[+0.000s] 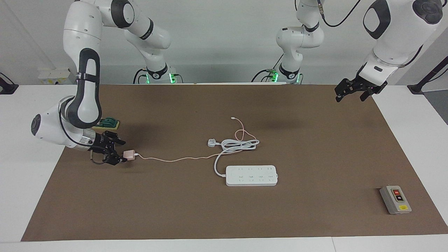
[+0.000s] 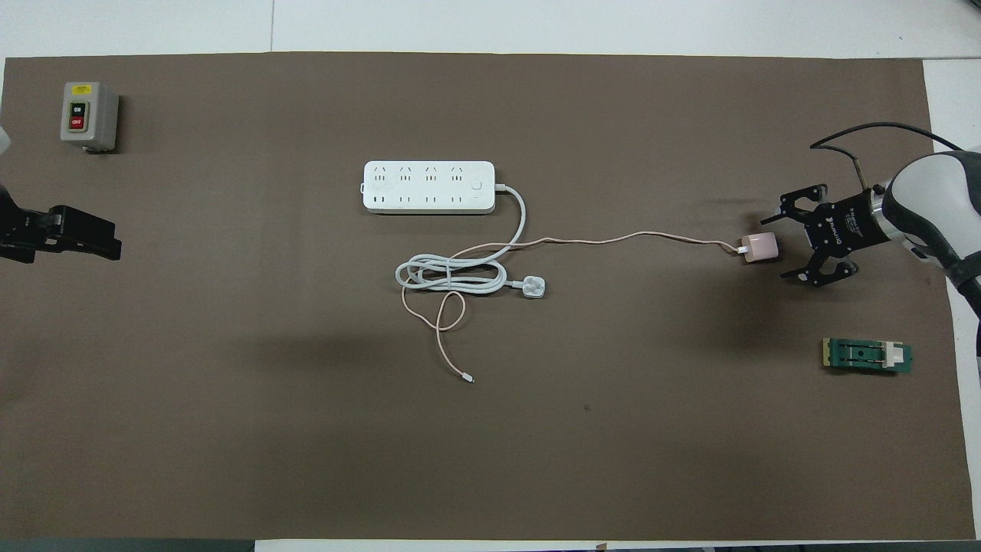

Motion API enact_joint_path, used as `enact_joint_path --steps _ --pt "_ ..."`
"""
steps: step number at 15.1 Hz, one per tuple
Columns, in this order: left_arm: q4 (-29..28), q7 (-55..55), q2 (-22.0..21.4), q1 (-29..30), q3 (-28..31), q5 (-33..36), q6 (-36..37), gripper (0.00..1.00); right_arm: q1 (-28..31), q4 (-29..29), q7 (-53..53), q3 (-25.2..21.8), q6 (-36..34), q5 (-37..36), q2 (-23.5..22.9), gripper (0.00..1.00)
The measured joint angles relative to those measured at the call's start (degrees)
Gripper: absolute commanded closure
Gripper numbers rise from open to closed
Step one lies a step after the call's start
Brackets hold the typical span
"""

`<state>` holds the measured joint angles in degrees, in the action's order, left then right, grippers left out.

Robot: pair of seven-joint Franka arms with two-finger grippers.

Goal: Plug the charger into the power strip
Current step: 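Reach the right gripper to the pink charger and grasp it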

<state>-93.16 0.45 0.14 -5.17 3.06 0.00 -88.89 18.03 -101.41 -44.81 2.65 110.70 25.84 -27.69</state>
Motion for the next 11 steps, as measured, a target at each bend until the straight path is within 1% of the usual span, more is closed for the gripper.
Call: enact_joint_path --steps 4,5,7,8,9,10,11 --pt "0.0 0.0 0.0 0.0 0.0 0.0 0.0 0.0 -0.1 0.0 0.0 0.0 0.5 0.1 -0.4 0.03" --pt "0.0 0.0 0.0 0.0 0.0 0.0 0.0 0.0 -0.2 0.0 0.0 0.0 0.9 0.1 -0.6 0.06" --pt "0.0 0.0 0.0 0.0 0.0 0.0 0.0 0.0 -0.2 -0.1 0.0 0.0 1.3 0.2 -0.8 0.29" --pt "0.0 0.0 0.0 0.0 0.0 0.0 0.0 0.0 -0.2 -0.2 0.0 0.0 1.5 0.2 -0.9 0.45" --pt "0.0 0.0 0.0 0.0 0.0 0.0 0.0 0.0 -0.2 -0.2 0.0 0.1 1.7 0.2 -1.0 0.66" --pt "0.0 0.0 0.0 0.0 0.0 0.0 0.0 0.0 -0.3 -0.3 0.0 0.1 1.7 0.2 -1.0 1.0" --pt "0.0 0.0 0.0 0.0 0.0 0.0 0.0 0.0 -0.3 -0.2 0.0 0.1 1.7 0.3 -1.0 1.0"
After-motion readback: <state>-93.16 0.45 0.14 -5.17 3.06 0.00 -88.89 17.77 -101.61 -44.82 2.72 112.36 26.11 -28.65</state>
